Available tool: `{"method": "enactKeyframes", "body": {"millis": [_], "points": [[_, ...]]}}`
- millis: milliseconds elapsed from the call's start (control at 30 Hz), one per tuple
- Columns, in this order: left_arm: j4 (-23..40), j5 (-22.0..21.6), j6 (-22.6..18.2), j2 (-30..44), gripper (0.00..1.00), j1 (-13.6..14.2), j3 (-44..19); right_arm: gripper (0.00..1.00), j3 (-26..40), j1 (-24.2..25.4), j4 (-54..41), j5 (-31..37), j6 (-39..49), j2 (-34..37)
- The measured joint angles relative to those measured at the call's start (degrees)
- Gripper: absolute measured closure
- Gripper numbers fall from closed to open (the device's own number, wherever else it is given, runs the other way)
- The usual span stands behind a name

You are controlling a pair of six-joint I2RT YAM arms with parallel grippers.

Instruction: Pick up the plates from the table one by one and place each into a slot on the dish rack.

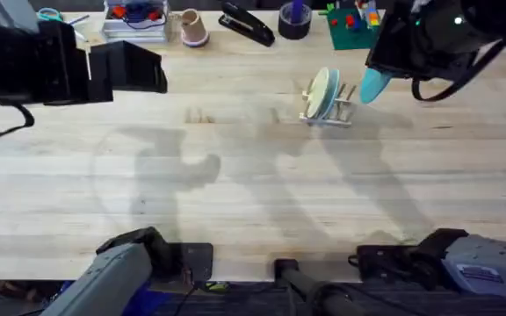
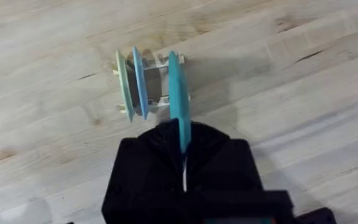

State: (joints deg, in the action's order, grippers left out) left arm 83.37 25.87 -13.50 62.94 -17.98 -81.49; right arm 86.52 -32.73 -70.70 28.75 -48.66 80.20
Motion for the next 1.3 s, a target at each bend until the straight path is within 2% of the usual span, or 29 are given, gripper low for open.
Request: {"method": "enactKeyframes", "body": {"millis": [1300], "points": [[0.0, 0.0, 0.0, 0.0, 0.007, 0.0, 0.0, 0.971, 0.0, 0.0, 1.2, 0.0, 2.4, 0.5]]}}
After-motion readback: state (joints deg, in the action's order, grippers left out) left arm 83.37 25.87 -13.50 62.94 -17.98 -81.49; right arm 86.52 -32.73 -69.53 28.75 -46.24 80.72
